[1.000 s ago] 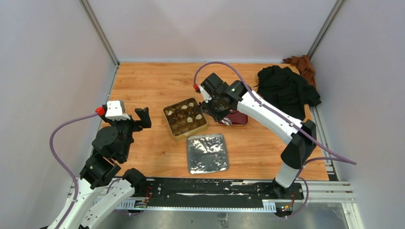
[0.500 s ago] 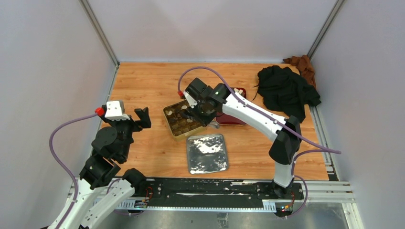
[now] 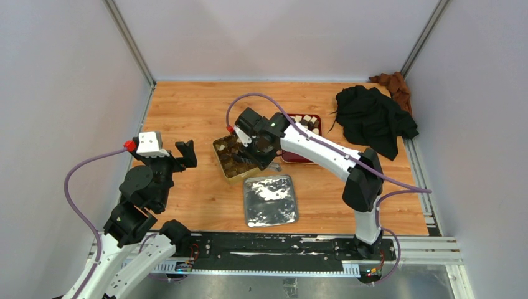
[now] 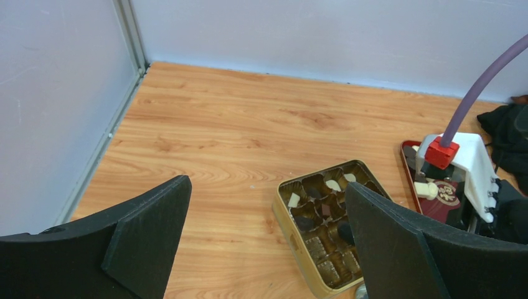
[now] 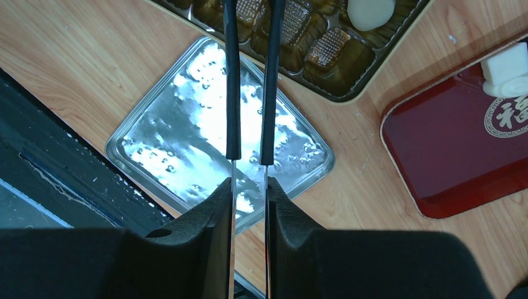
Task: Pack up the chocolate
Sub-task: Place the fake chocolate in the packing box.
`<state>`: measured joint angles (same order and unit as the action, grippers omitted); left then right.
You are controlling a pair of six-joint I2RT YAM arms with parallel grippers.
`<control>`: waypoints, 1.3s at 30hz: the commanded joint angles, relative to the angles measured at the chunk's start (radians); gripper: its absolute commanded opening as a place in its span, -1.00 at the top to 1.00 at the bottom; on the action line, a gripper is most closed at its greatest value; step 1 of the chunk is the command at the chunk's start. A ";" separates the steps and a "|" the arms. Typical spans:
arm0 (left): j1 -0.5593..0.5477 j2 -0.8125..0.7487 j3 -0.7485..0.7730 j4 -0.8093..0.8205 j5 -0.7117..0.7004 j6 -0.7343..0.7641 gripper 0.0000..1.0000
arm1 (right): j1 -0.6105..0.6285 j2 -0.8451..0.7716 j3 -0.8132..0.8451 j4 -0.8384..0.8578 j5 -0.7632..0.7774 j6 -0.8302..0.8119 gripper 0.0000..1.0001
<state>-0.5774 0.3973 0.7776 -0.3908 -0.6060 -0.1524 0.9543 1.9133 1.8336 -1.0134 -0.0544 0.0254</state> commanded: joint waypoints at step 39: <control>0.005 -0.012 -0.012 0.018 -0.001 0.001 -1.00 | -0.027 -0.136 -0.075 -0.066 0.170 -0.006 0.31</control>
<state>-0.5774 0.3969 0.7776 -0.3908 -0.6064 -0.1528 0.9539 1.8458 1.7996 -1.0306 0.0544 0.0223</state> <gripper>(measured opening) 0.999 0.352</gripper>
